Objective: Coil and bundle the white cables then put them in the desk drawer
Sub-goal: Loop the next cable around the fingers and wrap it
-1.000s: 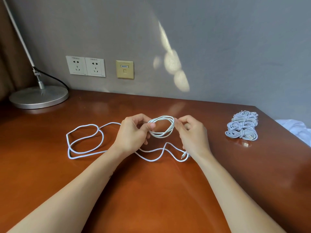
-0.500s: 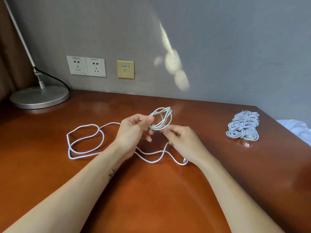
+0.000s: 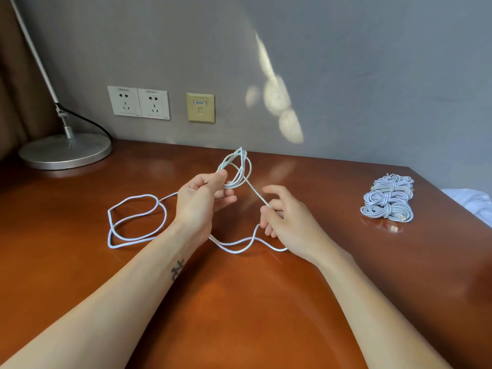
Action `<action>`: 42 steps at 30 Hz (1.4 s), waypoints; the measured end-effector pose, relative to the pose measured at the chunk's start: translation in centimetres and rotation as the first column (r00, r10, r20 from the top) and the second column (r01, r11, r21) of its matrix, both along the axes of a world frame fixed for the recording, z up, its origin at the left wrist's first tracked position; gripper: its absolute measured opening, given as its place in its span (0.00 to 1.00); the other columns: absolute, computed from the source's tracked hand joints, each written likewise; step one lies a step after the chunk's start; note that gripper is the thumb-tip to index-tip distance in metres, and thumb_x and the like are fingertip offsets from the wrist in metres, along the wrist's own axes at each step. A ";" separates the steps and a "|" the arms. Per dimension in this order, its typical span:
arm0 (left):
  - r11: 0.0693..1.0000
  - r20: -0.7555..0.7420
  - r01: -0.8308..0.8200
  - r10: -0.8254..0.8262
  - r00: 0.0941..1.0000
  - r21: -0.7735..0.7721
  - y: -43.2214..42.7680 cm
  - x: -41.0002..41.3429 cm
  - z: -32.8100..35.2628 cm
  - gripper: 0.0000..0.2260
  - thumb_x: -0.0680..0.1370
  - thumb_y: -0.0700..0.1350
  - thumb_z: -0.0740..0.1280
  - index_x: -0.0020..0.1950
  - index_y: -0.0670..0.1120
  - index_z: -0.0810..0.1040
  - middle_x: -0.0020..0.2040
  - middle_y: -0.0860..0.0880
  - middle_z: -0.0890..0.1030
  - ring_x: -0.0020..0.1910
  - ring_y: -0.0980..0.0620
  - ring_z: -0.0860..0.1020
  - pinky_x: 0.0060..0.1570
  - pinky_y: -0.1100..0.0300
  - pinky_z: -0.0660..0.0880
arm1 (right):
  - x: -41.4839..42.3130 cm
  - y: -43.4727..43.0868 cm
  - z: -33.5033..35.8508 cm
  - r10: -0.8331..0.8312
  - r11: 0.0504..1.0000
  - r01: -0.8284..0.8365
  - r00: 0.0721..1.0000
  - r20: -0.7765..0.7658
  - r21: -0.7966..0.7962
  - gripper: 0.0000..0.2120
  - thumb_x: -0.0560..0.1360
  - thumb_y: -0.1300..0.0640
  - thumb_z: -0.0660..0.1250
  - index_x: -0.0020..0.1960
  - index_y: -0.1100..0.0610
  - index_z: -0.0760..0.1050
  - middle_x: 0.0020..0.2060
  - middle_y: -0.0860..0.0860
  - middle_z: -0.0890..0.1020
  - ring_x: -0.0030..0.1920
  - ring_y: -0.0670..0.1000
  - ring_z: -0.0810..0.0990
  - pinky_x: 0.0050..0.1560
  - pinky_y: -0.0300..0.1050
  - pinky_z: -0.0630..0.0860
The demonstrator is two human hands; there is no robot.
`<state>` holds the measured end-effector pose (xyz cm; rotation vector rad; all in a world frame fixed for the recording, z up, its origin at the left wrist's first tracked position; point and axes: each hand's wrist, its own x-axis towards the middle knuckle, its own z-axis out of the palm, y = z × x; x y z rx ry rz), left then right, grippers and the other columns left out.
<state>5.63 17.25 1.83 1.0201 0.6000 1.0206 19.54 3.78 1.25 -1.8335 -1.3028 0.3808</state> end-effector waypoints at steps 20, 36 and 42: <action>0.839 -0.469 0.009 0.294 0.833 0.543 -0.1 -0.3 -0.7 0.08 0.81 0.47 0.71 0.45 0.44 0.81 0.35 0.48 0.84 0.28 0.51 0.83 0.33 0.55 0.83 | 0.2 0.3 0.4 -0.034 0.971 -0.039 0.955 0.295 0.237 0.06 0.81 0.51 0.69 0.51 0.48 0.86 0.55 0.37 0.79 0.63 0.42 0.73 0.59 0.26 0.67; 0.498 -0.482 0.362 0.132 0.866 0.788 -1.7 0.0 -0.7 0.04 0.82 0.45 0.70 0.52 0.48 0.85 0.39 0.57 0.82 0.38 0.56 0.80 0.37 0.57 0.79 | 0.8 0.2 0.1 -0.348 0.860 0.305 0.937 0.034 0.410 0.10 0.84 0.49 0.64 0.51 0.49 0.83 0.30 0.37 0.79 0.35 0.41 0.79 0.35 0.31 0.70; 0.379 -0.465 0.389 0.132 0.875 0.840 -2.0 0.2 -1.0 0.06 0.83 0.41 0.68 0.55 0.45 0.85 0.43 0.59 0.81 0.41 0.59 0.79 0.42 0.69 0.72 | 1.3 0.2 0.1 -0.384 0.854 0.386 0.920 -0.079 0.349 0.12 0.84 0.47 0.63 0.47 0.48 0.82 0.25 0.35 0.75 0.28 0.42 0.73 0.33 0.37 0.67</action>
